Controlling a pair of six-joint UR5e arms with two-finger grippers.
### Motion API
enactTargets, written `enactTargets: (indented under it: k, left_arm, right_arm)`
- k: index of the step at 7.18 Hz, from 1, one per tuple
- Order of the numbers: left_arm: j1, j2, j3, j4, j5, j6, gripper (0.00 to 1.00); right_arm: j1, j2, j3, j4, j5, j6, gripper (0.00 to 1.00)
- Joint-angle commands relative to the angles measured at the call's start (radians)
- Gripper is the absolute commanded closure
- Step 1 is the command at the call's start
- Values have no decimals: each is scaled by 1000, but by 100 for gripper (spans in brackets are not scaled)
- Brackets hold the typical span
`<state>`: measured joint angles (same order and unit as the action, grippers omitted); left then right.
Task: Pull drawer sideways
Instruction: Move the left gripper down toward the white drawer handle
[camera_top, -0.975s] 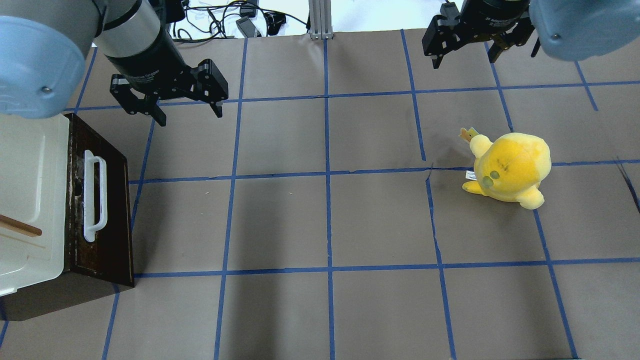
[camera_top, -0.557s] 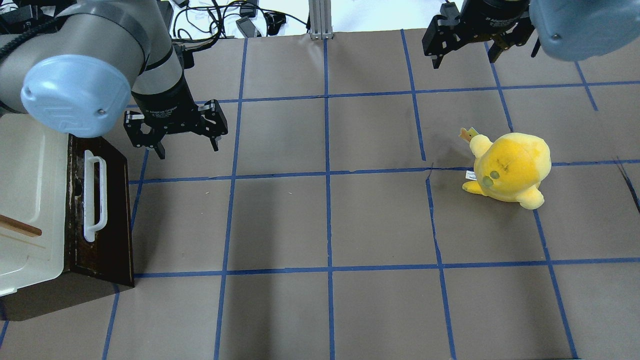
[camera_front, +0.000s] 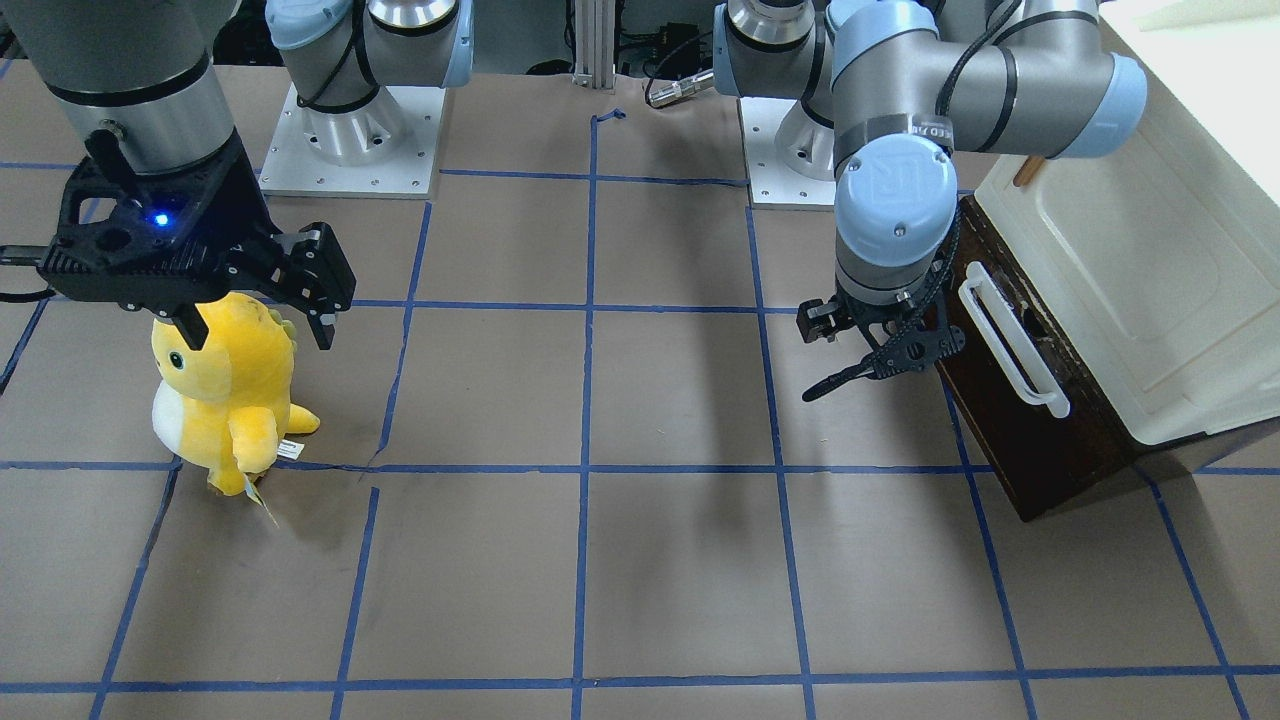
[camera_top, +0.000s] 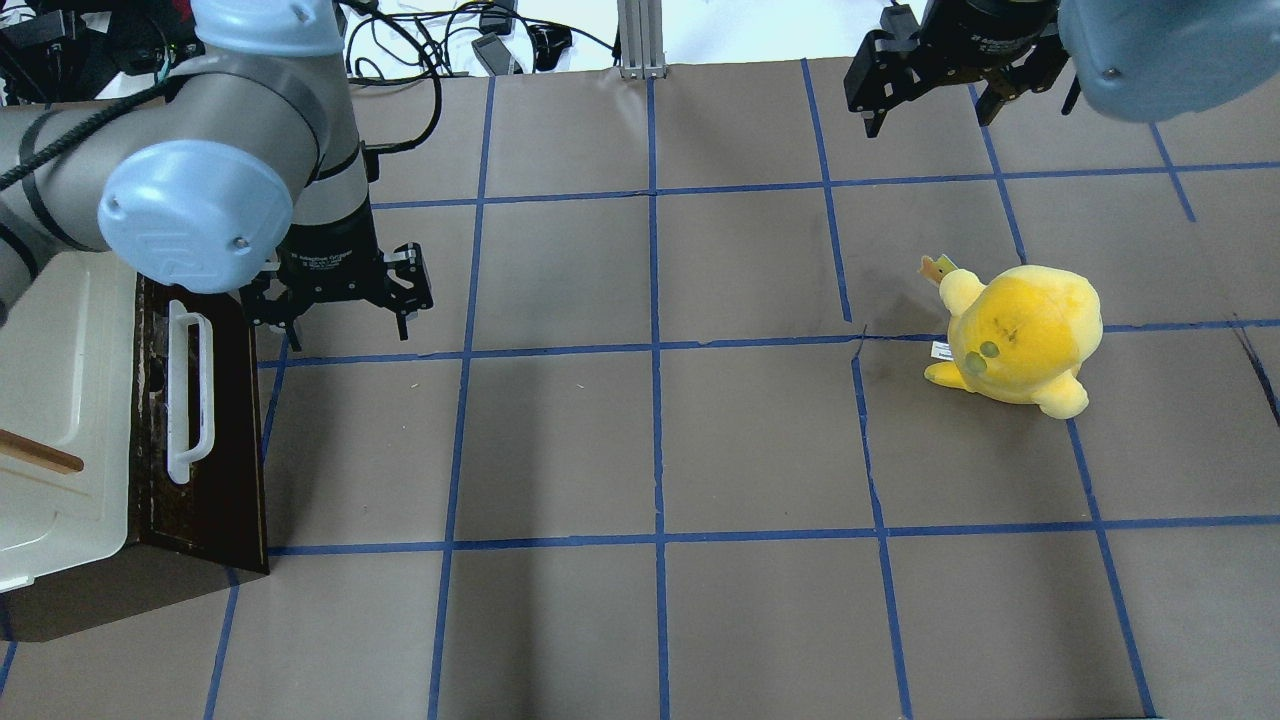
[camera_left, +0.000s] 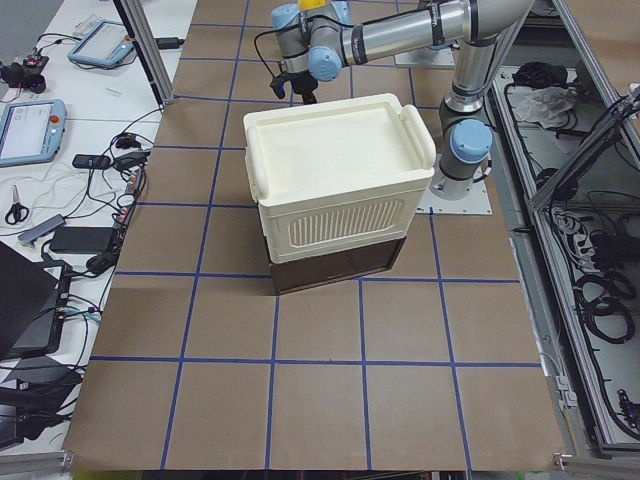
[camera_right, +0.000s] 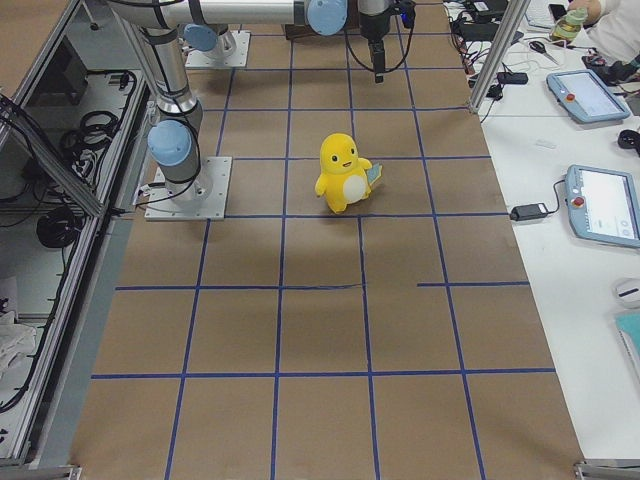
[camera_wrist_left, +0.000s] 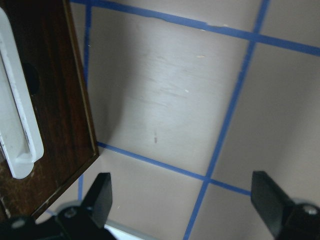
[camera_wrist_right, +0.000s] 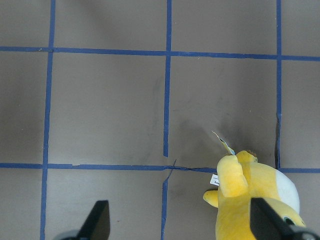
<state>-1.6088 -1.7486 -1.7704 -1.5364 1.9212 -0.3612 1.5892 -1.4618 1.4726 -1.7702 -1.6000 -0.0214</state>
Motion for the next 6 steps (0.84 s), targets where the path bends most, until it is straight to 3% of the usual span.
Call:
enactTargets:
  k: [1, 4, 6]
  left_arm:
    - [-9, -66, -18, -29, 138, -71, 0]
    - [-107, -129, -18, -141, 376, -166, 0]
    - [-115, -169, -64, -215, 603, -186, 0]
  right_arm:
    - [0, 0, 0, 0, 0, 0, 0]
    - [0, 0, 0, 0, 0, 0, 0]
    - [0, 0, 0, 0, 0, 0, 0]
